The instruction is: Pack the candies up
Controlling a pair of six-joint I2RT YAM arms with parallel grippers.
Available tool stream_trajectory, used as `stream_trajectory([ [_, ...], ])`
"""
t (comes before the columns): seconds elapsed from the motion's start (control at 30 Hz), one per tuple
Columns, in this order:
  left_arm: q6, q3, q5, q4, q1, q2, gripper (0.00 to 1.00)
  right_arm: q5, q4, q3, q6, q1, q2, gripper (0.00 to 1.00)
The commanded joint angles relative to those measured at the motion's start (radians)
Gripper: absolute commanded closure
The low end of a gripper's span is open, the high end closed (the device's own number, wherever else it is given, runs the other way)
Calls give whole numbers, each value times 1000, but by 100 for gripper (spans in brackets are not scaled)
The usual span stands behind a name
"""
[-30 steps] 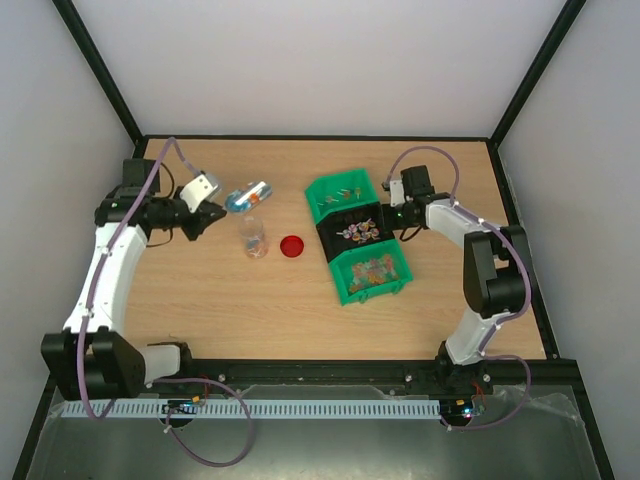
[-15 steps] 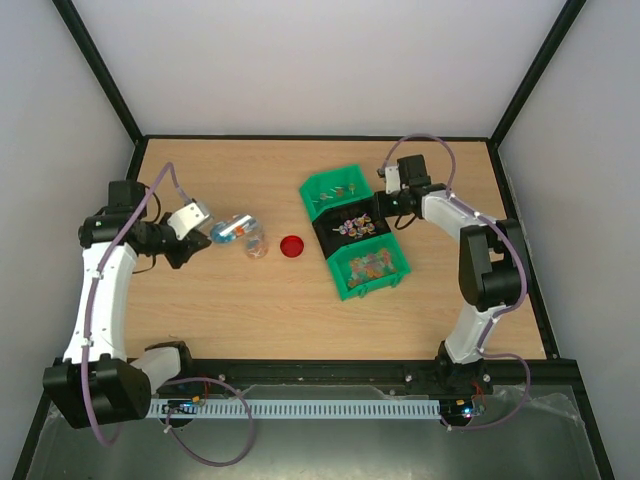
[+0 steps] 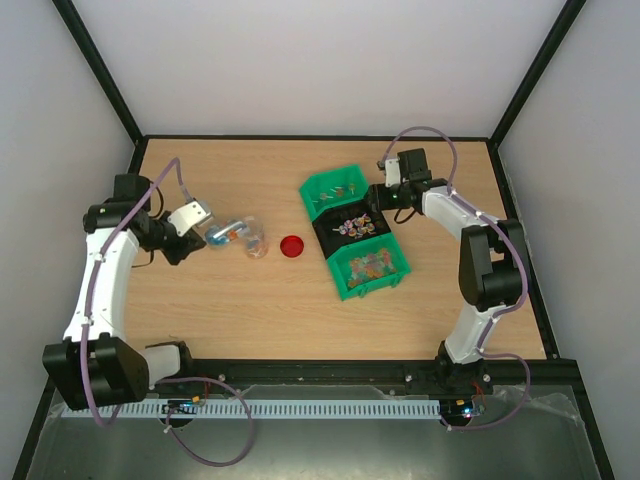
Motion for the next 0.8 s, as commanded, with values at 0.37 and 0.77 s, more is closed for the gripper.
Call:
stream_trajectory([
  [0.37,-32,87,-98,-47,-83,71,98,9,-43,42,8,0,-7,16],
  [0.77,-74,140,-145,-60,-120,136,98,16,-39,46,19,-4,-10,7],
])
